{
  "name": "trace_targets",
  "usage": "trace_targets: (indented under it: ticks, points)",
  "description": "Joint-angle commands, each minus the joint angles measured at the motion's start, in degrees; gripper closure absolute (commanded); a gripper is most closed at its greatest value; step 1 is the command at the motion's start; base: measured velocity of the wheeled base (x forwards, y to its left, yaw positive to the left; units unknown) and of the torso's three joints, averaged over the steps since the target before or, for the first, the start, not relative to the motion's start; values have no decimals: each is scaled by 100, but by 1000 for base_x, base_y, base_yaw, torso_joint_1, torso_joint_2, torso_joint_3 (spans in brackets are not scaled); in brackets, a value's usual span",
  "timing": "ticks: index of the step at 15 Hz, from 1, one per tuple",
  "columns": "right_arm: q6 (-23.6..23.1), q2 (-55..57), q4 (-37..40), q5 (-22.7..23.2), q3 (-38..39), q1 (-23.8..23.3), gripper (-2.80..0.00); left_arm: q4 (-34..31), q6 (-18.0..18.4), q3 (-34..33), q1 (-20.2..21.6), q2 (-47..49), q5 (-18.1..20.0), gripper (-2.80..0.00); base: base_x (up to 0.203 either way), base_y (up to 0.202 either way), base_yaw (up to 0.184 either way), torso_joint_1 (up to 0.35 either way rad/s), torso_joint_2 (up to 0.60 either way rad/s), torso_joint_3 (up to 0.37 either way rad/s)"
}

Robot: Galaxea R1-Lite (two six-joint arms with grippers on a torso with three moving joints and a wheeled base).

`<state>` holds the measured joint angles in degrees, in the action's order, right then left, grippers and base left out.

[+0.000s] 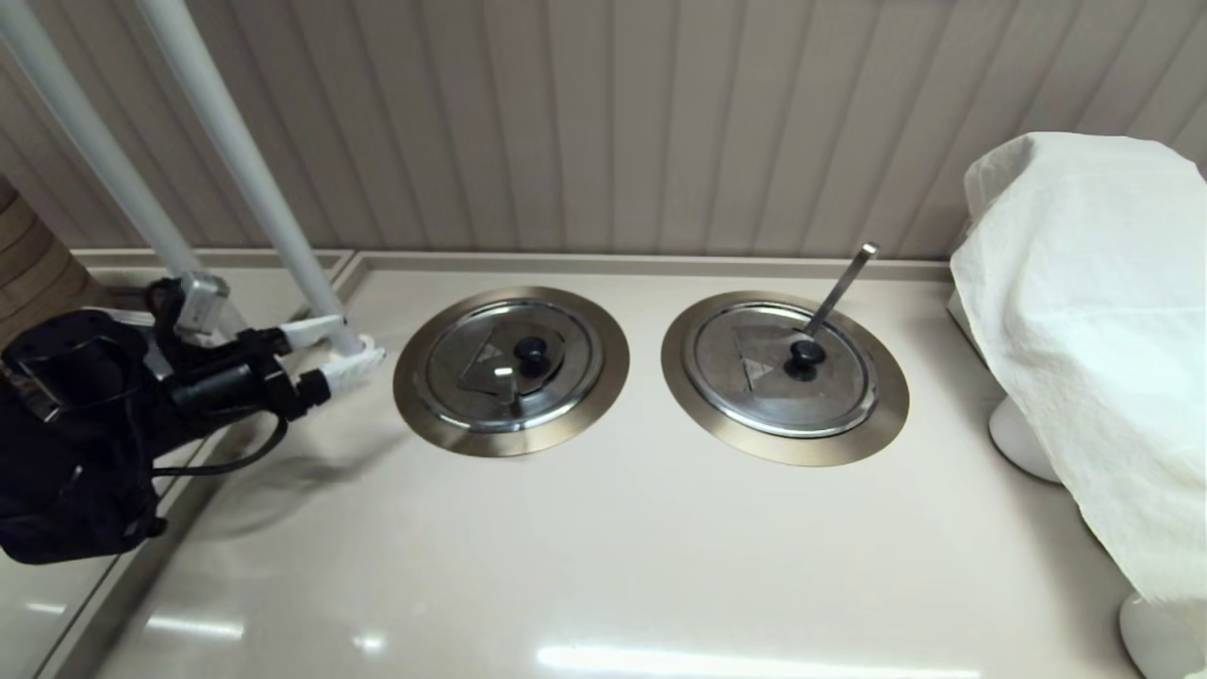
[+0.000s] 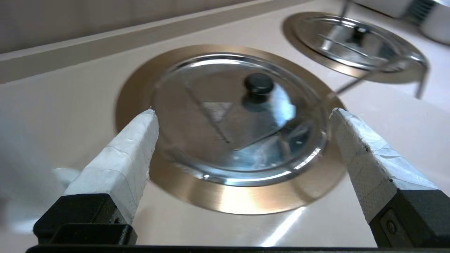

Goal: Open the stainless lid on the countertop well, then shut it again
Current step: Put the spoon in the groove

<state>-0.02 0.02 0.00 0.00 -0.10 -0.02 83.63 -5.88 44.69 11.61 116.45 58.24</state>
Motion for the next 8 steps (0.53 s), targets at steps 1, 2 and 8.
trace_targets:
  ticks: [1, 2, 8]
  points:
    - [-6, -2, 0, 0, 1, 2, -280, 239, 75, -222, -116, 399, 406, -280, 0, 0, 0, 0, 0, 0]
    - [2, -2, 9, 0, 1, 2, -280, 248, 88, -303, -221, 472, 427, -280, 0, 0, 0, 0, 0, 0]
    - [2, -2, 5, 0, 1, 2, -280, 287, 394, -327, -1228, 605, 44, -280, 0, 0, 0, 0, 0, 0]
